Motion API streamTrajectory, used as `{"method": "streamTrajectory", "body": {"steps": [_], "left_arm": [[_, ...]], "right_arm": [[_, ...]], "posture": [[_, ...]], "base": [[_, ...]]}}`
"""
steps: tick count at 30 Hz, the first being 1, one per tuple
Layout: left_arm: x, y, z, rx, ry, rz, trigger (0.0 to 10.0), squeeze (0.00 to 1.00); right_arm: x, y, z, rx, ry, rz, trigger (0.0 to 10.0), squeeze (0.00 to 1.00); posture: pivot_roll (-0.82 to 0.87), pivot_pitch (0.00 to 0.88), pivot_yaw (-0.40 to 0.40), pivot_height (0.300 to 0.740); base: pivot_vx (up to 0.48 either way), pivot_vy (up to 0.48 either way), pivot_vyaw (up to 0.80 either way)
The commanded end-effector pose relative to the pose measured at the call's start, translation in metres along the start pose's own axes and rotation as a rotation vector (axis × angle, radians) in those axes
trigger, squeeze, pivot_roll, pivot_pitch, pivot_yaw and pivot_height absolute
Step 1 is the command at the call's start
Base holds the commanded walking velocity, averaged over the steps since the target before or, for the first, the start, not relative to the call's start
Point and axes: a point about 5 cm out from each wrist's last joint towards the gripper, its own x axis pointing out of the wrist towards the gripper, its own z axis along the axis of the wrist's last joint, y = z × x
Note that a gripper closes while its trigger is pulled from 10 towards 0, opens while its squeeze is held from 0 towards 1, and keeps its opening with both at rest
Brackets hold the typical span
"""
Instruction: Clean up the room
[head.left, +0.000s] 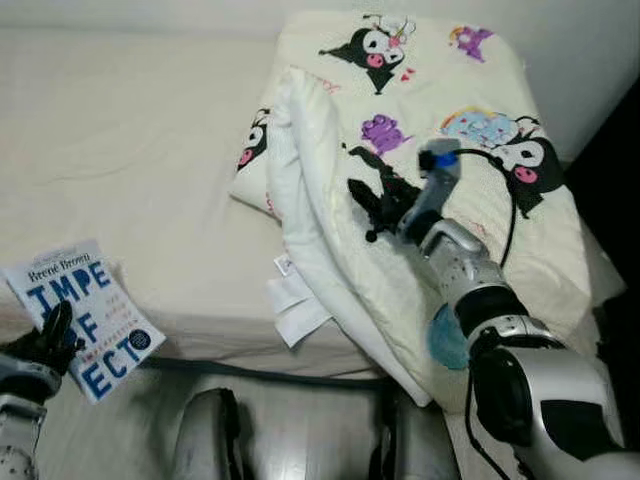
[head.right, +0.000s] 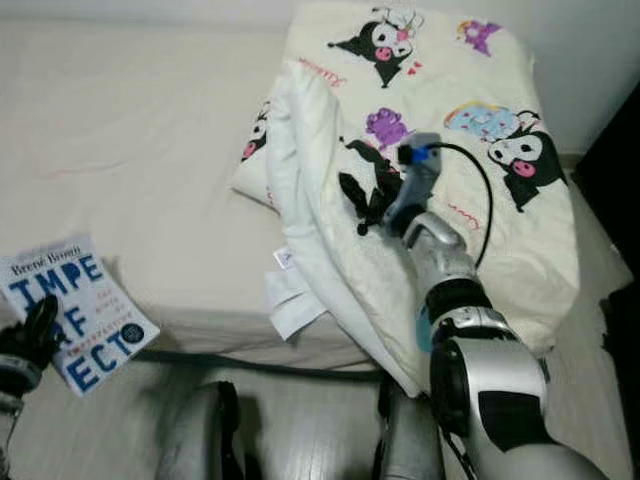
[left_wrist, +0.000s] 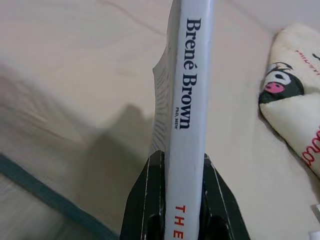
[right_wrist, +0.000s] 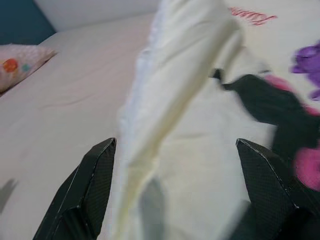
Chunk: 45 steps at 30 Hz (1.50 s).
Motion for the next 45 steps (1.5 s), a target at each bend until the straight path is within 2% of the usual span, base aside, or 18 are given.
{"method": "streamTrajectory", "body": {"steps": [1, 4, 5, 6, 8, 9, 13, 14, 17, 20, 26, 27, 31, 39, 40, 43, 44, 45], "left_arm": [[-0.005, -0.014, -0.005, 0.002, 0.017, -0.068, 0.0, 0.0], [-0.006, -0.017, -0.007, 0.002, 0.025, -0.077, 0.0, 0.0], [-0.009, -0.022, -0.01, 0.004, 0.041, -0.096, 0.4, 0.0], [-0.012, -0.025, -0.011, 0.01, 0.052, -0.108, 3.2, 0.0], [-0.017, -0.029, -0.011, 0.018, 0.061, -0.121, 3.2, 0.0], [-0.02, -0.031, -0.01, 0.036, 0.066, -0.128, 10.0, 0.0], [-0.024, -0.04, 0.001, 0.056, 0.066, -0.156, 10.0, 0.0], [-0.023, -0.043, 0.003, 0.061, 0.065, -0.164, 10.0, 0.0], [-0.024, -0.045, 0.005, 0.066, 0.065, -0.17, 10.0, 0.0], [-0.024, -0.056, 0.007, 0.069, 0.068, -0.203, 10.0, 0.0], [-0.026, -0.062, 0.002, 0.057, 0.086, -0.209, 10.0, 0.0], [-0.026, -0.065, -0.002, 0.051, 0.095, -0.211, 10.0, 0.0], [-0.022, -0.067, -0.007, 0.038, 0.1, -0.213, 10.0, 0.0], [-0.016, -0.069, -0.014, 0.023, 0.102, -0.216, 10.0, 0.0], [-0.014, -0.07, -0.016, 0.018, 0.102, -0.218, 10.0, 0.0], [-0.01, -0.073, -0.021, 0.004, 0.096, -0.222, 10.0, 0.0], [-0.01, -0.073, -0.021, 0.004, 0.096, -0.222, 10.0, 0.0], [-0.009, -0.073, -0.021, 0.003, 0.091, -0.223, 10.0, 0.0]], "right_arm": [[0.008, 0.012, -0.009, -0.093, 0.078, -0.002, 10.0, 0.0], [0.011, 0.015, -0.011, -0.127, 0.101, -0.014, 10.0, 0.0], [0.012, 0.016, -0.014, -0.171, 0.141, -0.067, 10.0, 0.0], [0.013, 0.015, -0.016, -0.199, 0.163, -0.11, 10.0, 0.0], [0.013, 0.014, -0.017, -0.223, 0.179, -0.15, 10.0, 0.0], [0.013, 0.013, -0.017, -0.228, 0.181, -0.179, 10.0, 0.0], [0.012, 0.008, -0.018, -0.22, 0.188, -0.257, 10.0, 0.0], [0.012, 0.008, -0.018, -0.218, 0.189, -0.251, 0.0, 0.0], [0.013, 0.01, -0.019, -0.22, 0.19, -0.239, 0.0, 0.0], [0.019, 0.024, -0.017, -0.194, 0.175, -0.106, 0.0, 0.0], [0.02, 0.034, -0.026, -0.275, 0.227, -0.005, 0.0, 0.0], [0.017, 0.038, -0.035, -0.37, 0.291, 0.074, 0.0, 0.0], [0.012, 0.035, -0.041, -0.427, 0.345, 0.145, 0.0, 0.0], [0.008, 0.028, -0.038, -0.452, 0.363, 0.194, 0.0, 0.0], [0.007, 0.03, -0.037, -0.449, 0.365, 0.231, 0.0, 0.0], [0.004, 0.045, -0.039, -0.389, 0.356, 0.474, 0.0, 0.0], [0.004, 0.045, -0.039, -0.389, 0.356, 0.474, 0.0, 0.0], [0.002, 0.05, -0.038, -0.349, 0.347, 0.566, 0.0, 0.0]], "posture": [[0.11, 0.385, 0.015, 0.561], [0.11, 0.385, 0.015, 0.561], [0.12, 0.406, 0.017, 0.561], [0.13, 0.419, 0.018, 0.561], [0.13, 0.421, 0.019, 0.561], [0.14, 0.436, 0.022, 0.561], [0.17, 0.463, 0.029, 0.561], [0.18, 0.471, 0.032, 0.561], [0.18, 0.473, 0.033, 0.561], [0.18, 0.489, 0.034, 0.561], [0.16, 0.488, 0.03, 0.561], [0.15, 0.482, 0.025, 0.561], [0.13, 0.464, 0.019, 0.561], [0.1, 0.432, 0.007, 0.561], [0.09, 0.418, 0.002, 0.561], [0.08, 0.396, -0.005, 0.561], [0.08, 0.396, -0.005, 0.561], [0.08, 0.391, -0.006, 0.561]], "base": [[0.0, 0.0, 0.0], [0.0, 0.0, 0.0], [0.0, 0.0, 0.0], [0.0, 0.0, 0.0], [0.0, 0.0, 0.0], [0.0, 0.0, 0.0], [0.0, 0.0, 0.0], [0.0, 0.0, 0.0], [0.0, 0.0, 0.0], [0.0, 0.0, 0.0], [0.0, 0.0, 0.0], [0.0, 0.0, 0.0], [0.0, 0.0, 0.0], [0.0, 0.0, 0.0], [0.0, 0.0, 0.0], [0.0, 0.0, 0.0], [0.0, 0.0, 0.0], [0.0, 0.0, 0.0]]}}
